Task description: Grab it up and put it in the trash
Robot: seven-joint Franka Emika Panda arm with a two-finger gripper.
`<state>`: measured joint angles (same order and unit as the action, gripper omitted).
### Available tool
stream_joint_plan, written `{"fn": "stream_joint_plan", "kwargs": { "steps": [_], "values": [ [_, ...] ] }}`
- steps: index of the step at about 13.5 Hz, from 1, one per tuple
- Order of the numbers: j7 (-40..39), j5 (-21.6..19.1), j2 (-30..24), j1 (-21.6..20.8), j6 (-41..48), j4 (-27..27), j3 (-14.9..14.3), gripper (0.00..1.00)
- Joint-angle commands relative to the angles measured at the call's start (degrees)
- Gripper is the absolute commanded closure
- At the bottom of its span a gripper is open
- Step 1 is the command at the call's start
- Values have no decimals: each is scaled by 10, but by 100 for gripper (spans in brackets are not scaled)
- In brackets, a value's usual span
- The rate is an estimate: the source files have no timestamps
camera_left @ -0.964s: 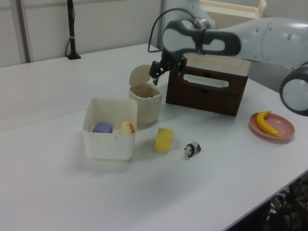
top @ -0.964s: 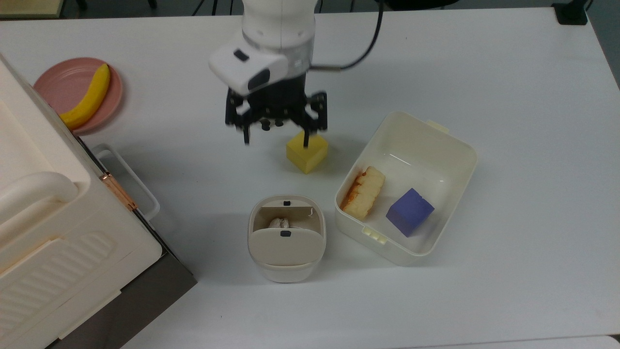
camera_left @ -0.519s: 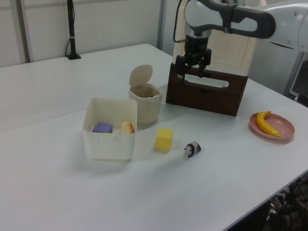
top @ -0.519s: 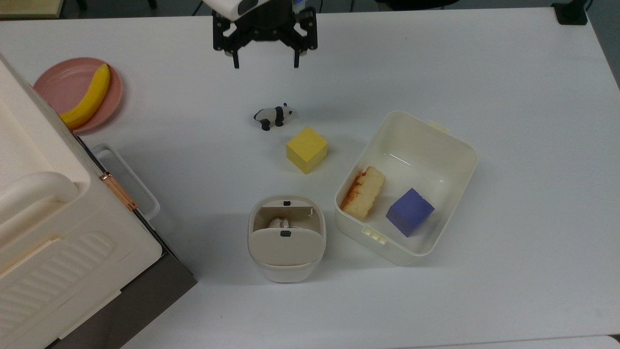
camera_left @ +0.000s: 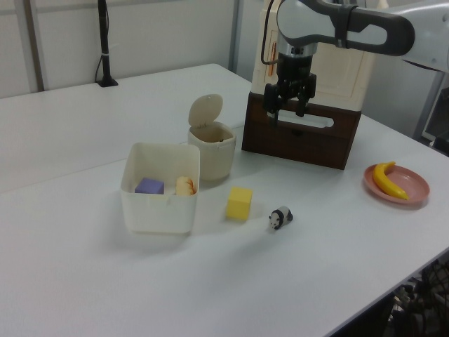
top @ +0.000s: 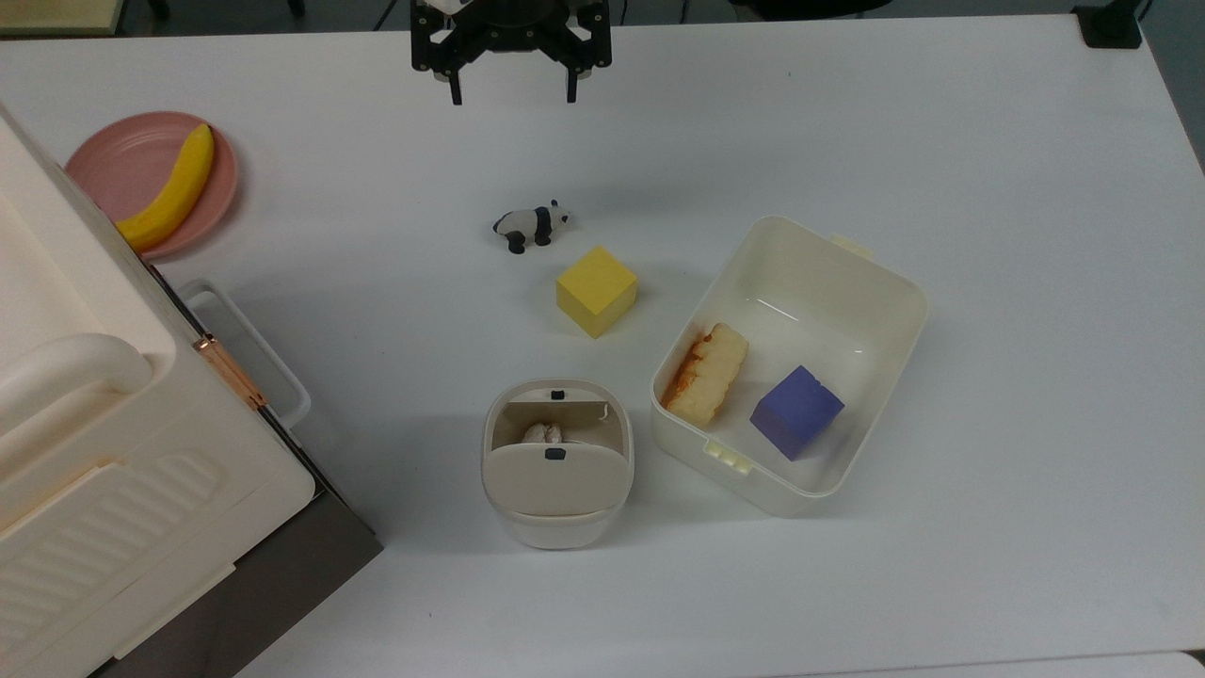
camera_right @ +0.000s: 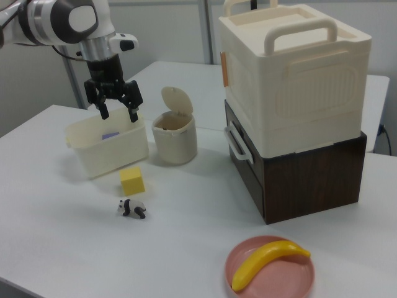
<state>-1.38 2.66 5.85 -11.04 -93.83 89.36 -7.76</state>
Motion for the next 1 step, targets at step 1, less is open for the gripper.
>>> {"fn": "stream_joint_plan", "kwargs": {
  "steps": [1],
  "values": [
    [11, 2, -15, -3, 8, 18, -1, 0]
  ]
}}
